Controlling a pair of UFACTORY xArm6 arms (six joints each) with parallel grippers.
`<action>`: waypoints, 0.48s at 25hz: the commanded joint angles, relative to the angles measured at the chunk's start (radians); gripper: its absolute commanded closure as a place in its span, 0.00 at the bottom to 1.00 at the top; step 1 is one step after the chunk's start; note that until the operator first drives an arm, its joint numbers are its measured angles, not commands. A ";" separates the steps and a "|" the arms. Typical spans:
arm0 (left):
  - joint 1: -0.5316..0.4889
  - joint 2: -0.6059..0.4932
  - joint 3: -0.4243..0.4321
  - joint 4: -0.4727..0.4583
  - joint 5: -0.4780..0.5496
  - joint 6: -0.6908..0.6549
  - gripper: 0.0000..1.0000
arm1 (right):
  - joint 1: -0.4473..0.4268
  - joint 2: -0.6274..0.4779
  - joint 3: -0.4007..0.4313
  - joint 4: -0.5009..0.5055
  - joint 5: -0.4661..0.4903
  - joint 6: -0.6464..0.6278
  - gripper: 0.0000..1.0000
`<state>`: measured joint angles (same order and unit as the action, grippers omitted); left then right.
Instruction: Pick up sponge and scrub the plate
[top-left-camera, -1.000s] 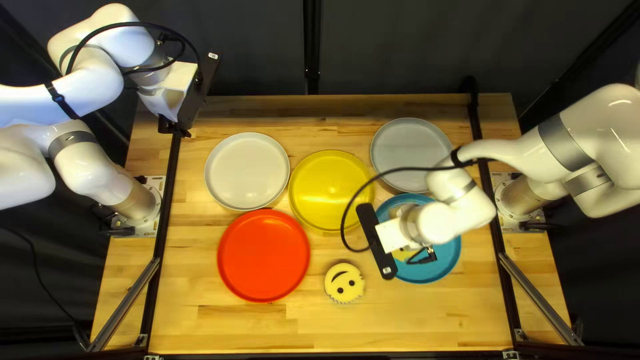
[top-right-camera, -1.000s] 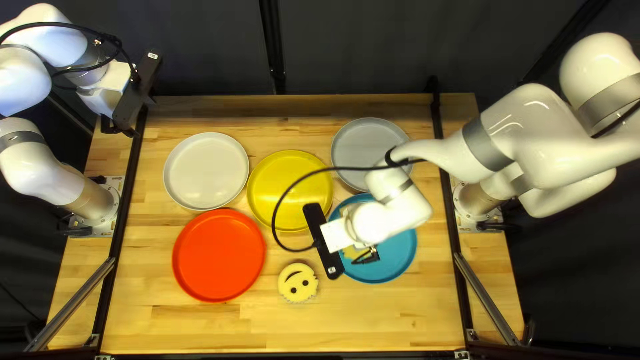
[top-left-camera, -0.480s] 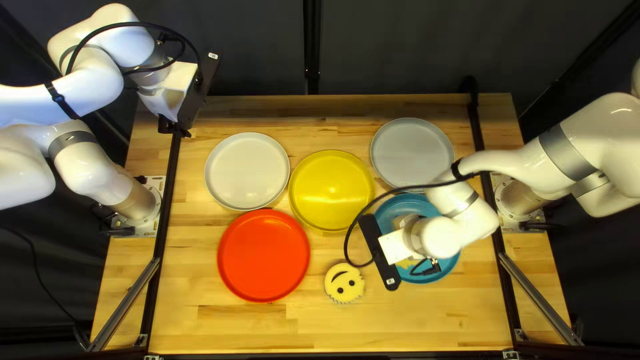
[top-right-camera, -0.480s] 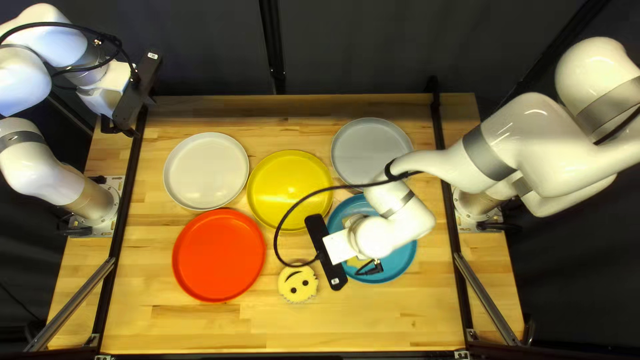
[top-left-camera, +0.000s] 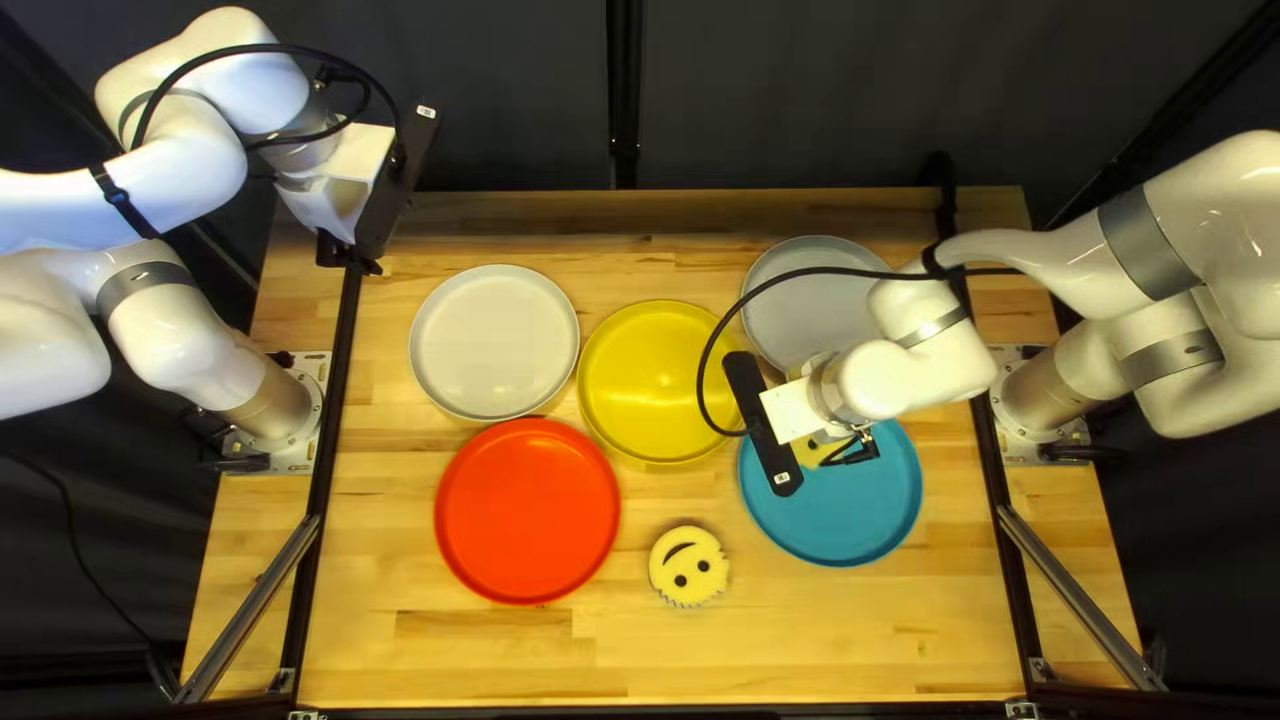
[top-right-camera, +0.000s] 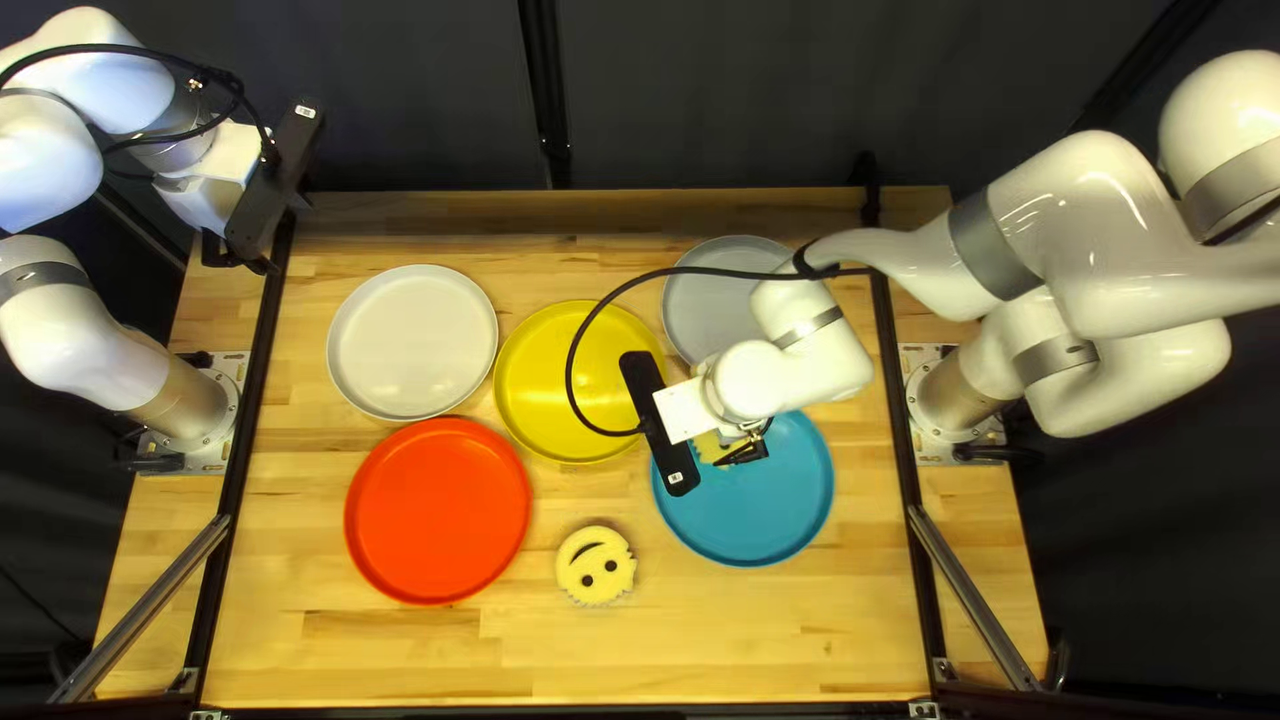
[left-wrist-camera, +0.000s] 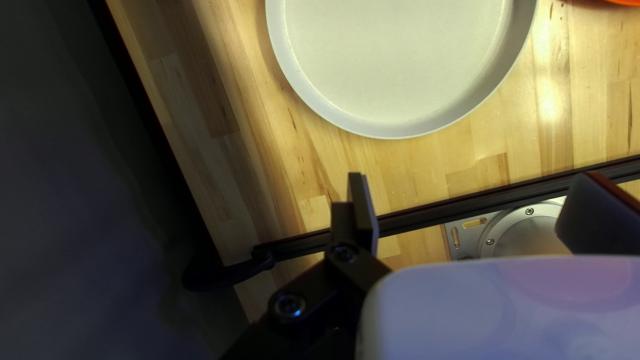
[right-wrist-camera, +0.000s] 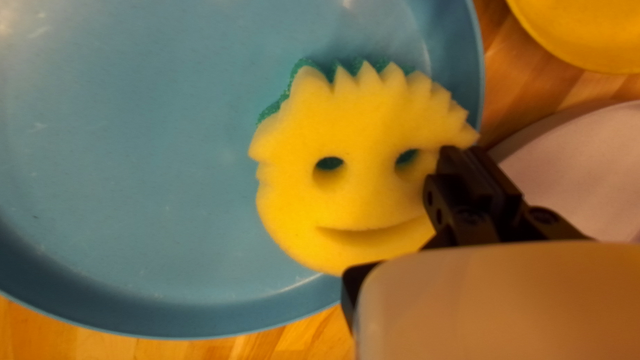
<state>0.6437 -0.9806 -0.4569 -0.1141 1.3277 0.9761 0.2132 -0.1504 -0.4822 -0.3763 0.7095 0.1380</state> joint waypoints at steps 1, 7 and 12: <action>0.000 0.000 0.000 0.000 0.000 0.000 0.00 | 0.099 0.008 -0.013 0.006 0.020 0.080 1.00; 0.000 0.000 0.000 0.000 0.000 0.000 0.00 | 0.267 0.070 -0.065 0.008 0.044 0.199 1.00; 0.000 0.000 0.000 0.000 0.000 0.000 0.00 | 0.332 0.087 -0.080 0.006 0.061 0.240 1.00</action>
<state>0.6437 -0.9806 -0.4569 -0.1141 1.3277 0.9761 0.5287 -0.0671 -0.5587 -0.3683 0.7636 0.3658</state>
